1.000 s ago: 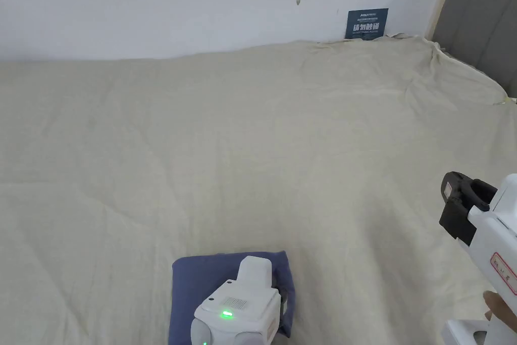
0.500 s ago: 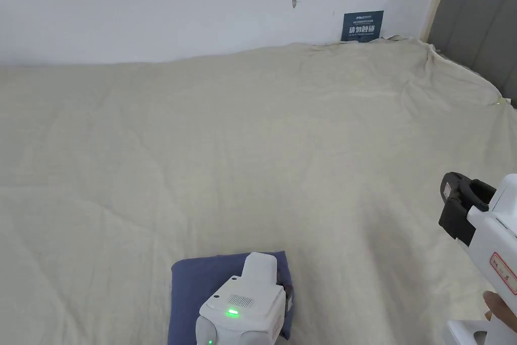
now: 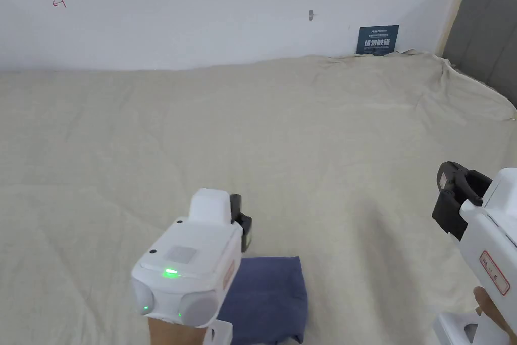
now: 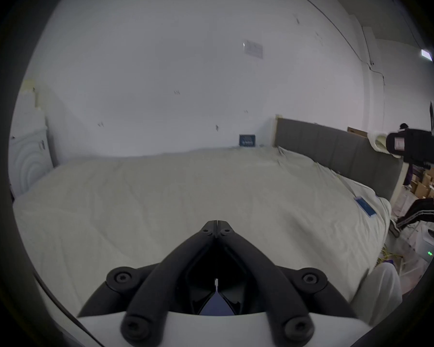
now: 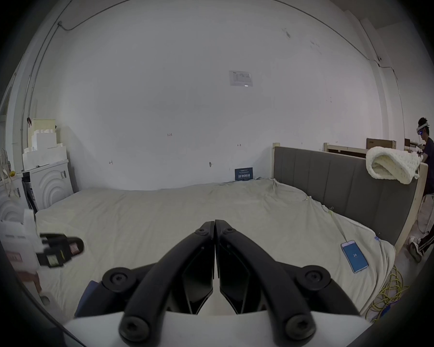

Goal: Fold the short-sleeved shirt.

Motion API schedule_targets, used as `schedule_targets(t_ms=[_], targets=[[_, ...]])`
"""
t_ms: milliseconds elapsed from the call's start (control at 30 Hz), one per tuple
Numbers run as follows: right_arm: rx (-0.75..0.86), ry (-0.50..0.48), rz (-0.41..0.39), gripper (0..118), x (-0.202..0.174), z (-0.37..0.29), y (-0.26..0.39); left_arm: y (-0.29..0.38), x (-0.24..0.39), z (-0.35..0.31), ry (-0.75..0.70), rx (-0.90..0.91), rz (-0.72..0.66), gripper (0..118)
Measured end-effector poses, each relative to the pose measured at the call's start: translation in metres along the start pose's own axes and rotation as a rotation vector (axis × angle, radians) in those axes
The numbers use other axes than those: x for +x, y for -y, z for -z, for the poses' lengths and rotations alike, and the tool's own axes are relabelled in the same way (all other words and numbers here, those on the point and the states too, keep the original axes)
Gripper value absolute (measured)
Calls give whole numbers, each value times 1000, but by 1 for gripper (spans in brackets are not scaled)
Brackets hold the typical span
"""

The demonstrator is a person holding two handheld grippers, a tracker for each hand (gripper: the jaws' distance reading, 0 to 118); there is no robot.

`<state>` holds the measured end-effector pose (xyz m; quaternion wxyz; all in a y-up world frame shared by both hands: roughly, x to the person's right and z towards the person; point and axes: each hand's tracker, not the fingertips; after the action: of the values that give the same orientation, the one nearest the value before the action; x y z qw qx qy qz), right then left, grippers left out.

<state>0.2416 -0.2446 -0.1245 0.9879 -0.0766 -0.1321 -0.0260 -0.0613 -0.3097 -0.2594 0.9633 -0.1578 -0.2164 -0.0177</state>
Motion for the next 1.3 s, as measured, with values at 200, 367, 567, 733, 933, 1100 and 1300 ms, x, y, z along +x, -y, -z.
schedule_targets(t_ms=[200,367,567,733,933,1100,1300], targets=[[41,-14,-9,0,-17,4,-3,-21,-48,-22,-138,79,0,0],[58,-36,-18,0,-25,7,-3,-30,-89,-41,-227,126,-4,0],[70,-47,-27,0,-24,5,4,-26,-130,-61,-314,164,-11,0],[71,-60,-15,0,-16,2,3,-18,-145,-74,-358,167,-22,0],[67,-67,-15,0,-10,0,-2,-12,-150,-77,-370,165,-31,0],[65,-69,-21,0,-9,2,-2,-7,-149,-77,-366,154,-40,0],[42,-65,-14,0,-13,6,6,-3,-150,-76,-358,136,-58,0]])
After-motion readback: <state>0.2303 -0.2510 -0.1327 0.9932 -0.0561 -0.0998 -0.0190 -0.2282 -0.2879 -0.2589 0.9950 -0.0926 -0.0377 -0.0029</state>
